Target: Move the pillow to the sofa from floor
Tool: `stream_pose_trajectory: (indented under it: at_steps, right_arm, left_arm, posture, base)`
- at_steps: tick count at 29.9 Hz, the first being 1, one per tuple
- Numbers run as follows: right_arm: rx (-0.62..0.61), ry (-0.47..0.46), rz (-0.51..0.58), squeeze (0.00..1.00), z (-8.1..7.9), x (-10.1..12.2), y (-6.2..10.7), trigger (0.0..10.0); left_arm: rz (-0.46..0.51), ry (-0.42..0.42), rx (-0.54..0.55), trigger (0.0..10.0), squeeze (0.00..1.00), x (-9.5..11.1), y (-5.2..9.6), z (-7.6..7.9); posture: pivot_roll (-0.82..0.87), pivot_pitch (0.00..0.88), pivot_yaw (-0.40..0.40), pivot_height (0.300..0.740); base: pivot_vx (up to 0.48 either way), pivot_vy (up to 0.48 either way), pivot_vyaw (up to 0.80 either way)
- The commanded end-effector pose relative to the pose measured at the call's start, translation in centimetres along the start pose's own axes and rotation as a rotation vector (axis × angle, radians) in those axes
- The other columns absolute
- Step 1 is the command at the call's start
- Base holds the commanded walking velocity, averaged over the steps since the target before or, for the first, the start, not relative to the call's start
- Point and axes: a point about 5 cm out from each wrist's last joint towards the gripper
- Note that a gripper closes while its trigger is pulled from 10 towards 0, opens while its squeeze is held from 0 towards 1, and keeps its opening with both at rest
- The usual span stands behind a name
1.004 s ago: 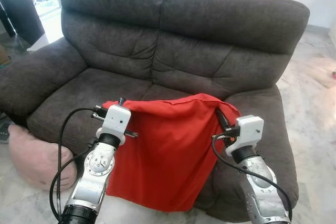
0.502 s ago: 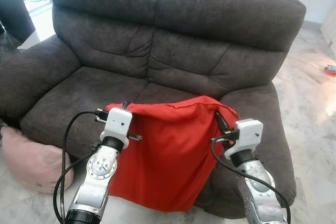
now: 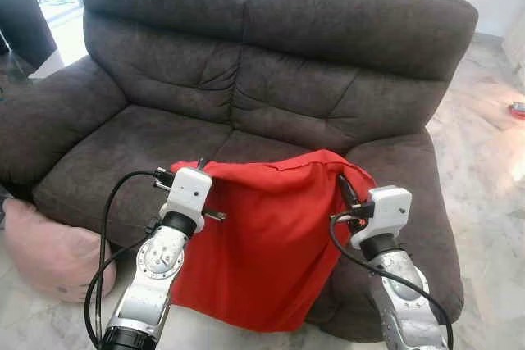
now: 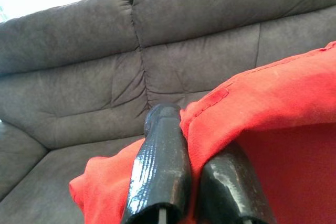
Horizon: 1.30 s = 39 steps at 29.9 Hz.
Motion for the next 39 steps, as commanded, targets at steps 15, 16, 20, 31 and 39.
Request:
stream_pose_trajectory:
  at_steps: [15,16,20,31,39]
  right_arm:
    - [-0.006,0.013,0.079,0.0,0.0,2.0,-1.0,10.0]
    - [-0.005,0.014,0.079,0.0,-0.1,2.0,-1.0,10.0]
    - [-0.003,0.012,0.079,0.0,-0.1,2.1,-1.0,10.0]
    - [0.011,0.033,0.134,0.0,-0.4,3.3,-1.4,10.0]
    - [0.028,0.067,0.248,0.0,-0.4,6.6,-2.7,10.0]
  left_arm:
    - [0.133,-0.017,-0.003,10.0,0.0,3.3,-1.0,-0.1]
    - [0.135,-0.017,-0.001,10.0,0.0,3.4,-1.0,-0.1]
    - [0.137,-0.018,0.003,10.0,0.0,3.6,-1.0,-0.2]
    - [0.212,-0.035,0.033,10.0,0.0,5.8,-1.9,-1.4]
    - [0.29,-0.046,0.054,10.0,0.0,8.3,-2.6,-2.3]
  posture:
    - [0.11,0.002,-0.069,0.74]
    - [0.11,0.002,-0.069,0.74]
    - [0.11,0.005,-0.069,0.74]
    - [0.11,0.016,-0.067,0.74]
    - [0.12,0.02,-0.068,0.74]
  base:
    - [0.228,0.0,0.0]
    - [0.255,0.0,0.0]
    - [0.252,0.0,-0.6]
    - [0.253,0.0,-0.07]
    - [0.253,0.0,0.0]
Point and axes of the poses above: a point about 5 cm out from each wrist's last joint towards the gripper, its own y axis pointing back from the gripper into the wrist, its own x axis along the axis of the wrist's last joint, z = x × y, and after that the axes turned 2 degrees about y, right-handed
